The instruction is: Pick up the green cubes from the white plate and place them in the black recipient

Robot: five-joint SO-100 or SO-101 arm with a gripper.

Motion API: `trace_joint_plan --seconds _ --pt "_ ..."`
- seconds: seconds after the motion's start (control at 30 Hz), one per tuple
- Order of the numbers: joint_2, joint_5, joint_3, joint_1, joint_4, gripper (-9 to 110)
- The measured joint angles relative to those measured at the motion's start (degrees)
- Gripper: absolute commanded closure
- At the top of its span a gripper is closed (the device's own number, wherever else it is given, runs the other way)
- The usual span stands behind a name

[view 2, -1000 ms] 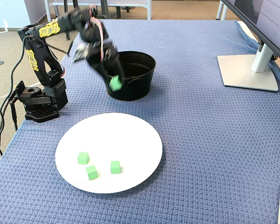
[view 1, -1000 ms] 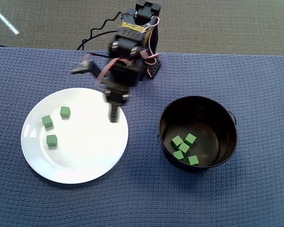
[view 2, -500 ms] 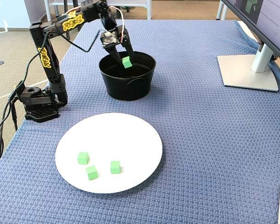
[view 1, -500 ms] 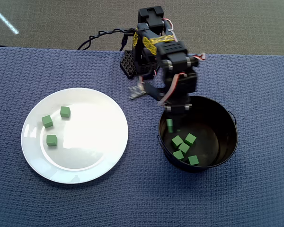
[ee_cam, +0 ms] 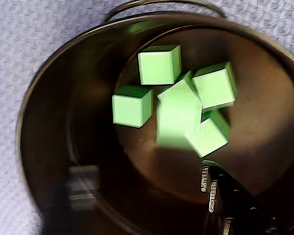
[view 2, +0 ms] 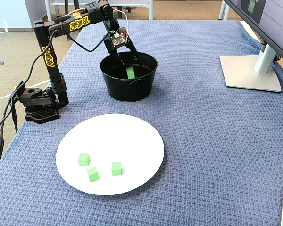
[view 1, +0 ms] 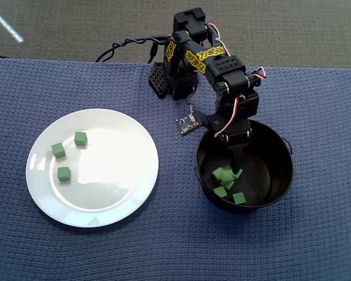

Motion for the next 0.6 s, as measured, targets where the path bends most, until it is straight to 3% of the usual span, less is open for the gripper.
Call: trace_joint_plan --seconds 0.4,0.6 --pt "1.5 -4.0 2.5 0.4 -1.0 48" --pt "1.5 -8.1 -5.2 7.9 4.8 50"
